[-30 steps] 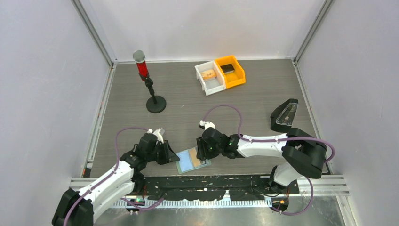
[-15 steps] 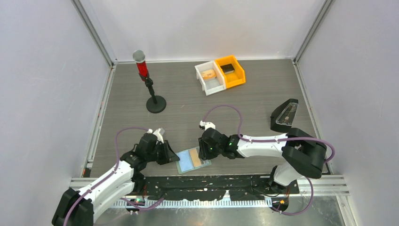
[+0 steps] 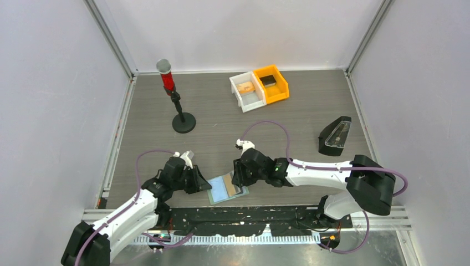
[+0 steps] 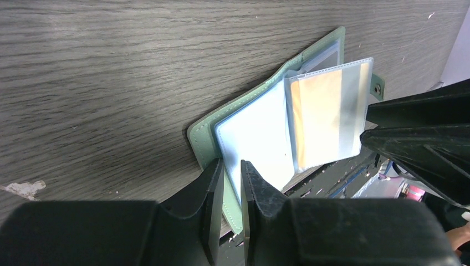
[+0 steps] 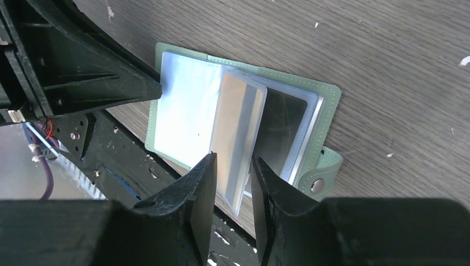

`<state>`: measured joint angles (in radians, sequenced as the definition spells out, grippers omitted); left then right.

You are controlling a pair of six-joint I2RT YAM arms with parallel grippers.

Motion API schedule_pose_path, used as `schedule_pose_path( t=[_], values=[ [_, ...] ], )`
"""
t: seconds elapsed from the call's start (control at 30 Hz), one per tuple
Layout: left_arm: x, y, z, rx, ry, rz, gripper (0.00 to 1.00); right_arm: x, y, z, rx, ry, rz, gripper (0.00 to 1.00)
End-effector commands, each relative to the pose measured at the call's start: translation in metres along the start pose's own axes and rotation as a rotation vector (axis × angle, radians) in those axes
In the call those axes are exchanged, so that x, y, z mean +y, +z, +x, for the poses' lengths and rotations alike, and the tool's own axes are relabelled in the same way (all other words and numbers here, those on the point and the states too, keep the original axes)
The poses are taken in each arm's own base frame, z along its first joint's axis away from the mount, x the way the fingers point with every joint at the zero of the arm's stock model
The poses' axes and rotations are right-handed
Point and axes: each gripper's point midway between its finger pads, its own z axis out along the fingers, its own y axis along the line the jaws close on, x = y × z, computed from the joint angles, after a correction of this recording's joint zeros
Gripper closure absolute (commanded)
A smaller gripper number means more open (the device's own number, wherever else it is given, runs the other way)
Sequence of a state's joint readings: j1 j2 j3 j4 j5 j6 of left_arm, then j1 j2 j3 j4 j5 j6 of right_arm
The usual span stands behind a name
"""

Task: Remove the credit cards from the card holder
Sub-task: Remove the credit card from the card holder.

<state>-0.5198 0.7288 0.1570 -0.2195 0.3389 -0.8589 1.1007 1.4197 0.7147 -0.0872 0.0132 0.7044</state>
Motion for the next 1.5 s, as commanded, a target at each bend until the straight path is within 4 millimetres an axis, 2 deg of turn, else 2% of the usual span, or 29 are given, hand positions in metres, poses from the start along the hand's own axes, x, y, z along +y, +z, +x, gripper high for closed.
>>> schedule_pose_path(
  t=[0.0, 0.13, 0.23, 0.4, 0.5, 0.67, 0.8, 0.97, 1.1, 1.23, 1.33, 1.47],
  values=[
    [-0.005, 0.000, 0.001, 0.004, -0.003, 0.028, 0.80, 0.028, -0.009, -0.015, -0.030, -0.029, -0.091, 0.64],
    [-0.013, 0.000, -0.001, 0.004, -0.020, 0.062, 0.80, 0.047, -0.005, -0.011, -0.018, -0.041, -0.141, 0.64],
    [-0.022, -0.002, -0.005, 0.007, -0.019, 0.078, 0.80, 0.070, -0.001, -0.008, -0.004, -0.063, -0.183, 0.64],
    [-0.023, -0.017, -0.018, -0.052, -0.003, 0.019, 0.74, 0.084, 0.004, -0.006, 0.009, -0.094, -0.201, 0.63],
    [-0.021, -0.027, -0.029, -0.124, -0.002, -0.014, 0.68, 0.083, 0.004, -0.007, 0.004, -0.107, -0.199, 0.61],
    [-0.027, -0.034, -0.035, -0.179, -0.003, 0.026, 0.66, 0.076, -0.005, -0.014, -0.046, -0.131, -0.178, 0.59],
    [-0.030, -0.026, -0.027, -0.148, -0.011, 0.079, 0.70, 0.060, -0.004, -0.017, -0.071, -0.137, -0.130, 0.59],
    [-0.024, -0.012, -0.019, -0.089, -0.020, 0.070, 0.75, 0.044, 0.003, -0.016, -0.040, -0.120, -0.128, 0.60],
    [-0.023, -0.001, -0.010, -0.014, -0.045, 0.070, 0.80, 0.047, 0.009, -0.019, -0.040, -0.092, -0.192, 0.61],
    [-0.015, 0.007, -0.003, 0.040, -0.064, 0.035, 0.85, 0.048, 0.017, -0.018, -0.024, -0.077, -0.226, 0.65],
    [-0.006, 0.009, 0.001, 0.062, -0.069, -0.014, 0.91, 0.043, 0.025, -0.013, -0.001, -0.076, -0.218, 0.66],
    [0.004, 0.007, 0.002, 0.053, -0.071, -0.064, 0.92, 0.036, 0.033, -0.013, 0.015, -0.064, -0.204, 0.66]
  ],
)
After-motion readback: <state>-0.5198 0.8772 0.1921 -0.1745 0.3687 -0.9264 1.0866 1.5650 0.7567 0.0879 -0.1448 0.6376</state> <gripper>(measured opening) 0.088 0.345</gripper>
